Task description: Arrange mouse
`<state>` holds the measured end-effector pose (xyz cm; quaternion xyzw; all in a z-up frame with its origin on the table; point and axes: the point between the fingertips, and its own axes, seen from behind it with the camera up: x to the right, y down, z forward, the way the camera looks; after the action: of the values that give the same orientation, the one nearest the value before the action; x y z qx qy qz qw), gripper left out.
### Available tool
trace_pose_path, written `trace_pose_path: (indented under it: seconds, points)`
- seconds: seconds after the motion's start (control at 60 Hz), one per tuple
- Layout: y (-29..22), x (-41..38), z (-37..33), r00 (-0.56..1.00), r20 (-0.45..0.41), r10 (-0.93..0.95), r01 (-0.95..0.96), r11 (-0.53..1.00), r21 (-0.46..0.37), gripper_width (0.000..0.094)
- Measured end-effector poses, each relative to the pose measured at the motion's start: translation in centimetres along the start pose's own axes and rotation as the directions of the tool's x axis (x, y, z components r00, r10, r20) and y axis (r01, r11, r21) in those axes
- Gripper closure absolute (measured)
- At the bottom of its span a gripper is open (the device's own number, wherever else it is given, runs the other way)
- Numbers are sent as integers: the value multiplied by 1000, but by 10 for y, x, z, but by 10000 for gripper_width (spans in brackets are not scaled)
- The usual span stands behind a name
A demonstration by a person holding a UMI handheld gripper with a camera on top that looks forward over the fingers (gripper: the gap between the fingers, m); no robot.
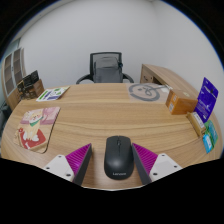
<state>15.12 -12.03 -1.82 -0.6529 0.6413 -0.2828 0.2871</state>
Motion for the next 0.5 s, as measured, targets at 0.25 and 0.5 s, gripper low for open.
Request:
trace_pose_path:
  seconds: [0.25,0.5]
  points:
    - [2,9,2,999,-39,17,-17,1000,-5,457]
    - [-1,19,-2,987,-157,30,-31,1000,-5,614]
